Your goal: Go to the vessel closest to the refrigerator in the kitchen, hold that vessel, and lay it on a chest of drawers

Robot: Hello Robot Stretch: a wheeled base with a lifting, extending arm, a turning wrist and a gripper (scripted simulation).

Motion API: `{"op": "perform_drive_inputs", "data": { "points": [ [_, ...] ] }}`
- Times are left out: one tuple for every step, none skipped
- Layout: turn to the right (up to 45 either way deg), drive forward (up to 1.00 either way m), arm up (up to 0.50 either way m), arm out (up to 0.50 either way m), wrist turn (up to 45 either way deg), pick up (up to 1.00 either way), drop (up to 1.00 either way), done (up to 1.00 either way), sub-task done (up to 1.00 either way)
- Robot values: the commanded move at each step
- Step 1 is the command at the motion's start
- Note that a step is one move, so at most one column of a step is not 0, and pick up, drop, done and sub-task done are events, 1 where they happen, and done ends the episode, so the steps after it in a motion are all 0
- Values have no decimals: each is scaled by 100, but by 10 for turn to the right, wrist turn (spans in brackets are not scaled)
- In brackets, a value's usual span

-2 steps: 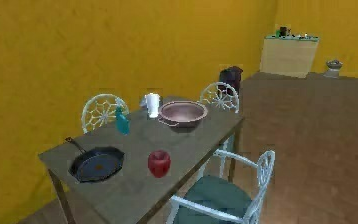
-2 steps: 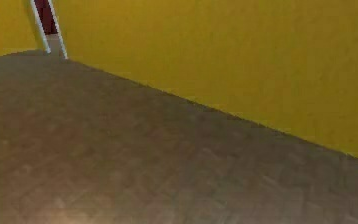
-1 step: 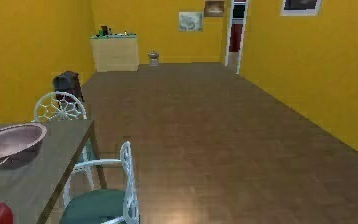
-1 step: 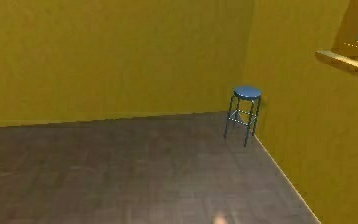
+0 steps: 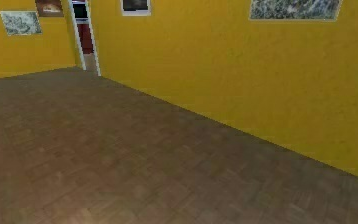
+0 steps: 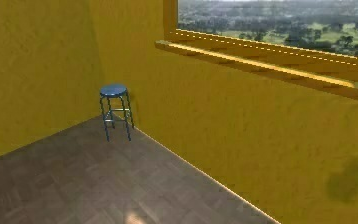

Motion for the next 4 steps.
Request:
{"op": "perform_drive_inputs", "data": {
  "points": [
    [0, 15, 0, 0, 0, 0, 0, 0, 0],
    [-450, 0, 0, 0, 0, 0, 0, 0, 0],
    [-450, 0, 0, 0, 0, 0, 0, 0, 0],
    [-450, 0, 0, 0, 0, 0, 0, 0, 0]
  ]
}}
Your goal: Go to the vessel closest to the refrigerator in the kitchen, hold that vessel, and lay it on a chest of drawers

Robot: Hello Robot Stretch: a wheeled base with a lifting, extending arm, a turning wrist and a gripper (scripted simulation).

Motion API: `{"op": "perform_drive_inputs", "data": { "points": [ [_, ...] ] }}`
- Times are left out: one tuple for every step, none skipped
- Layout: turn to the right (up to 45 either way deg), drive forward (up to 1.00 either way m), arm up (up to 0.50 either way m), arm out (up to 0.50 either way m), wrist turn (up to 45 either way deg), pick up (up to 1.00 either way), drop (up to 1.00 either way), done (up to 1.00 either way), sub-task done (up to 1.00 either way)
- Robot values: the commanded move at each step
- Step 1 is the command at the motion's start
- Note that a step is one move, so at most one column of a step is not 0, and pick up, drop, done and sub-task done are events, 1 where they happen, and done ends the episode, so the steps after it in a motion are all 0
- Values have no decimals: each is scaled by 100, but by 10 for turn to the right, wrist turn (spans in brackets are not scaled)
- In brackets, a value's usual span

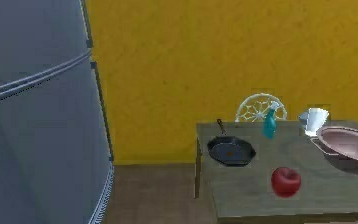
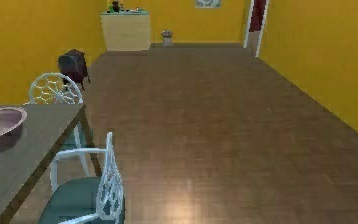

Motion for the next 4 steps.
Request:
{"op": "perform_drive_inputs", "data": {
  "points": [
    [-420, 0, 0, 0, 0, 0, 0, 0, 0],
    [450, 0, 0, 0, 0, 0, 0, 0, 0],
    [450, 0, 0, 0, 0, 0, 0, 0, 0],
    [420, 0, 0, 0, 0, 0, 0, 0, 0]
  ]
}}
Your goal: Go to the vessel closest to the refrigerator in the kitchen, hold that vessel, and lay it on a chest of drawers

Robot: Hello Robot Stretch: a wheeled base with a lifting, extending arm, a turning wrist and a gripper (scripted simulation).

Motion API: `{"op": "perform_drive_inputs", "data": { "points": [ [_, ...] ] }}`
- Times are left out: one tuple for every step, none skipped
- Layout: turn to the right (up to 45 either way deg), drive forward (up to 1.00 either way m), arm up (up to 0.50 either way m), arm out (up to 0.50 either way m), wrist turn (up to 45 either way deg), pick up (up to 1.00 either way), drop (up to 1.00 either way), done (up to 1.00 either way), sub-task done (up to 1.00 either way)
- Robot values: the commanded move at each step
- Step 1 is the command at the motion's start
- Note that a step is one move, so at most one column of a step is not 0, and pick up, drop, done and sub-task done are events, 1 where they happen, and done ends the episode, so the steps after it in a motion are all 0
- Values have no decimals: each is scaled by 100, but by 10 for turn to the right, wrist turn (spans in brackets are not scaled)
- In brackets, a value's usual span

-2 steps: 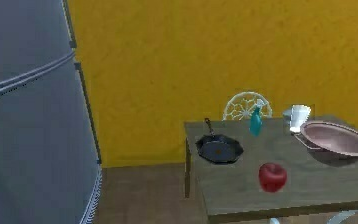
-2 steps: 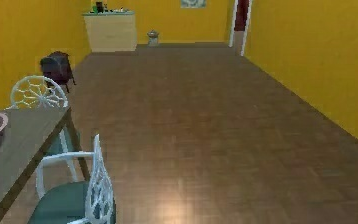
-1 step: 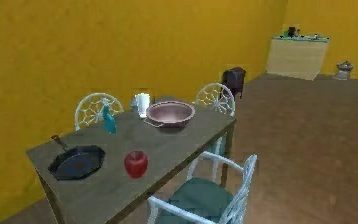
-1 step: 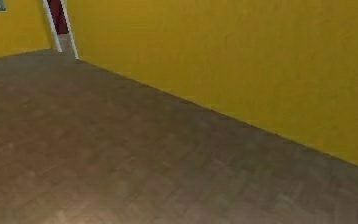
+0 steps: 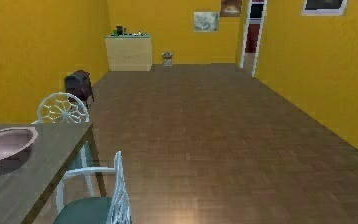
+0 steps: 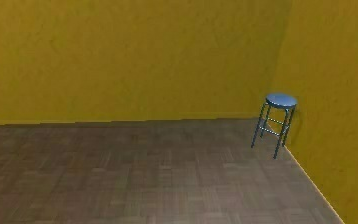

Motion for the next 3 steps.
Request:
{"op": "perform_drive_inputs", "data": {
  "points": [
    [0, 55, 0, 0, 0, 0, 0, 0, 0],
    [0, 15, 0, 0, 0, 0, 0, 0, 0],
    [-450, 0, 0, 0, 0, 0, 0, 0, 0]
  ]
}}
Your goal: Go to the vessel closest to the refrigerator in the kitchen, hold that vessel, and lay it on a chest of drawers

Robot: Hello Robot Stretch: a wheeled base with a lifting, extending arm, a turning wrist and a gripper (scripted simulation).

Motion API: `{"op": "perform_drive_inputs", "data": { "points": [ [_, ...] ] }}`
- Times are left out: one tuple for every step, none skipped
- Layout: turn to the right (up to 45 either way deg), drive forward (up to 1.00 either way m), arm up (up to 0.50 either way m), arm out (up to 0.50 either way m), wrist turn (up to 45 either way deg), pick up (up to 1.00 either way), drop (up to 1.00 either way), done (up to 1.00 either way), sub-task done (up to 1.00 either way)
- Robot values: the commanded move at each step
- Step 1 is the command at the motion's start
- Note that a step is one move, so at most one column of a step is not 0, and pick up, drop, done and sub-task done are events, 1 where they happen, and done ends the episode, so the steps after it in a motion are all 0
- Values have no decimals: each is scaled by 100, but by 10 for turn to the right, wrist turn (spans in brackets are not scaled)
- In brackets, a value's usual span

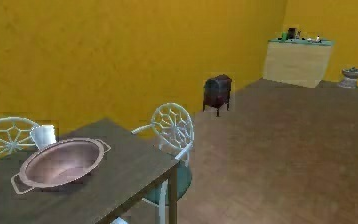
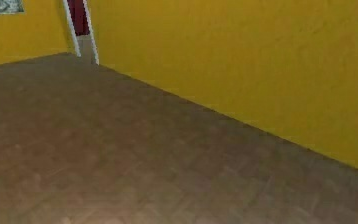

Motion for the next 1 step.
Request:
{"op": "perform_drive_inputs", "data": {
  "points": [
    [-450, 0, 0, 0, 0, 0, 0, 0, 0]
  ]
}}
